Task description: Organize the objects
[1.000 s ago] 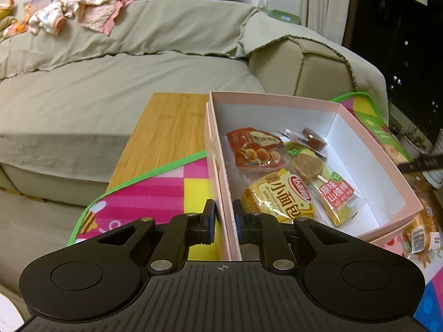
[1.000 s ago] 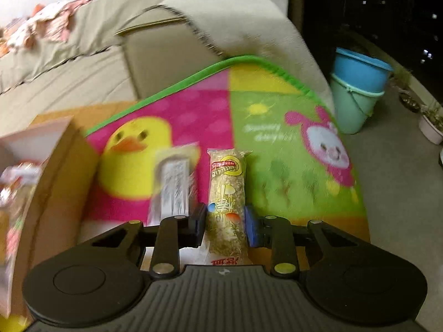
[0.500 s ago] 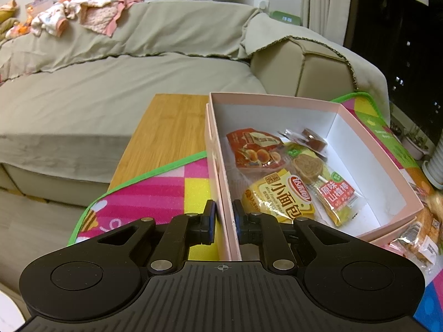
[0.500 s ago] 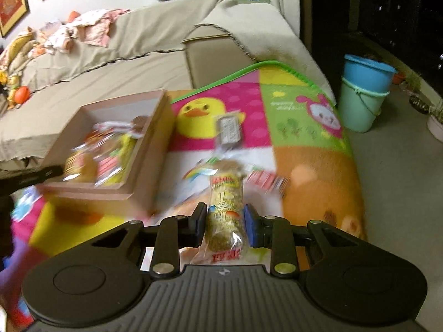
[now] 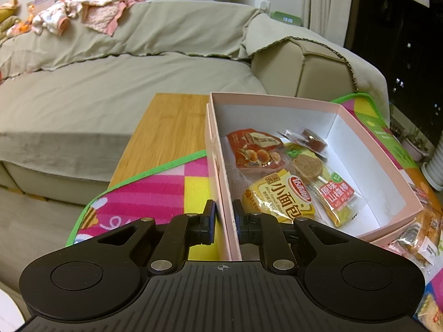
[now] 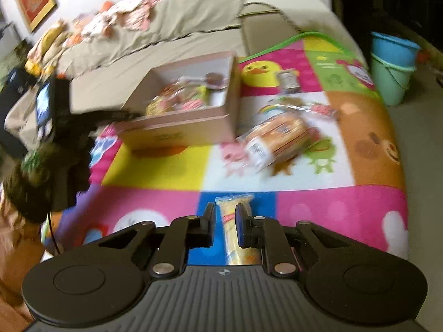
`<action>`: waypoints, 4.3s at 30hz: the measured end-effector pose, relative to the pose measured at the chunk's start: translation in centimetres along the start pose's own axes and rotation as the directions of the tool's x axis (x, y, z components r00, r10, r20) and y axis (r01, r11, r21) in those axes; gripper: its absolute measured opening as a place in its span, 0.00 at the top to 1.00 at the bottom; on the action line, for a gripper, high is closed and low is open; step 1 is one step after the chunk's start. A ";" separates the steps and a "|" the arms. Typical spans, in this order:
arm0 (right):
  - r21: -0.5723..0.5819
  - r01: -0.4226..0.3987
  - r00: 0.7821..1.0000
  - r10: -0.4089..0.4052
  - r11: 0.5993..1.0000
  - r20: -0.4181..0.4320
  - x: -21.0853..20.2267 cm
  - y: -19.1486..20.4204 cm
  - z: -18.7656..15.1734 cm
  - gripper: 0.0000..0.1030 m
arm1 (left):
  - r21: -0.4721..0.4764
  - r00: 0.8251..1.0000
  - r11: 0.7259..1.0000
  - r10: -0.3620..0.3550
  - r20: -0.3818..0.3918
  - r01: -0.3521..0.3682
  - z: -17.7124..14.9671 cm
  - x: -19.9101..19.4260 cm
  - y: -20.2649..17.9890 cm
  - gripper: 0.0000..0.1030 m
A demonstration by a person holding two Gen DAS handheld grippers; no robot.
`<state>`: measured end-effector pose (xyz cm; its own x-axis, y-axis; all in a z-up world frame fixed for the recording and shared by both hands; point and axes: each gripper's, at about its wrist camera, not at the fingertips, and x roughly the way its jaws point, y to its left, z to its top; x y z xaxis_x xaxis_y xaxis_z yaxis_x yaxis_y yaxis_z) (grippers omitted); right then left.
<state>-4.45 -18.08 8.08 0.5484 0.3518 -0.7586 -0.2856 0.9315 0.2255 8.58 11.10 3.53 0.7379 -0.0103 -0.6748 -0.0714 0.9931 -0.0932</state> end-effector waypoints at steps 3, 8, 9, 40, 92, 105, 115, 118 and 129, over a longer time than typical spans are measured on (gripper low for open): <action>-0.049 0.042 0.998 -0.044 0.998 -0.038 1.7 1.2 -0.7 0.85 | 0.001 1.000 1.000 -0.003 -0.002 0.003 0.0 0.0 0.0 0.85; -0.271 0.229 0.973 -0.229 0.935 0.032 3.2 3.2 -2.7 0.48 | 0.003 1.000 1.000 -0.004 -0.001 0.004 -0.1 -0.1 0.0 0.85; -0.290 0.224 0.974 -0.226 0.931 0.025 3.5 3.2 -3.0 0.48 | 0.004 1.000 1.000 -0.005 -0.001 0.005 -0.1 -0.1 0.1 0.85; -0.069 0.059 0.954 -0.036 0.996 0.297 5.9 4.1 20.8 0.64 | -0.004 1.000 1.000 -0.024 -0.003 0.024 0.0 -0.1 0.4 0.84; -0.156 0.182 0.983 -0.175 0.971 0.057 9.8 -1.4 2.7 0.27 | -0.002 1.000 1.000 -0.012 0.006 0.012 -0.3 -0.3 0.3 0.84; -0.163 0.146 0.989 -0.146 0.976 0.013 9.0 1.1 1.2 0.26 | 0.003 1.000 1.000 -0.013 0.005 0.013 -0.4 -0.2 0.1 0.84; -0.147 0.158 0.987 -0.159 0.976 0.008 8.8 0.8 1.1 0.19 | 0.009 1.000 1.000 -0.014 -0.002 0.014 -0.4 -0.3 0.1 0.84; -0.126 0.156 0.987 -0.158 0.980 -0.002 8.4 0.2 0.9 0.16 | 0.008 1.000 1.000 -0.014 -0.002 0.014 -0.4 -0.3 0.1 0.84; -0.096 0.155 0.986 -0.161 0.983 -0.049 7.3 0.4 0.0 0.07 | 0.009 1.000 1.000 -0.013 -0.003 0.013 -0.4 -0.3 0.1 0.84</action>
<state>-0.57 -15.14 2.65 0.5477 0.1927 -0.8142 -0.2714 0.9614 0.0449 8.11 11.17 3.40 0.7369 -0.0236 -0.6756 -0.0555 0.9939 -0.0952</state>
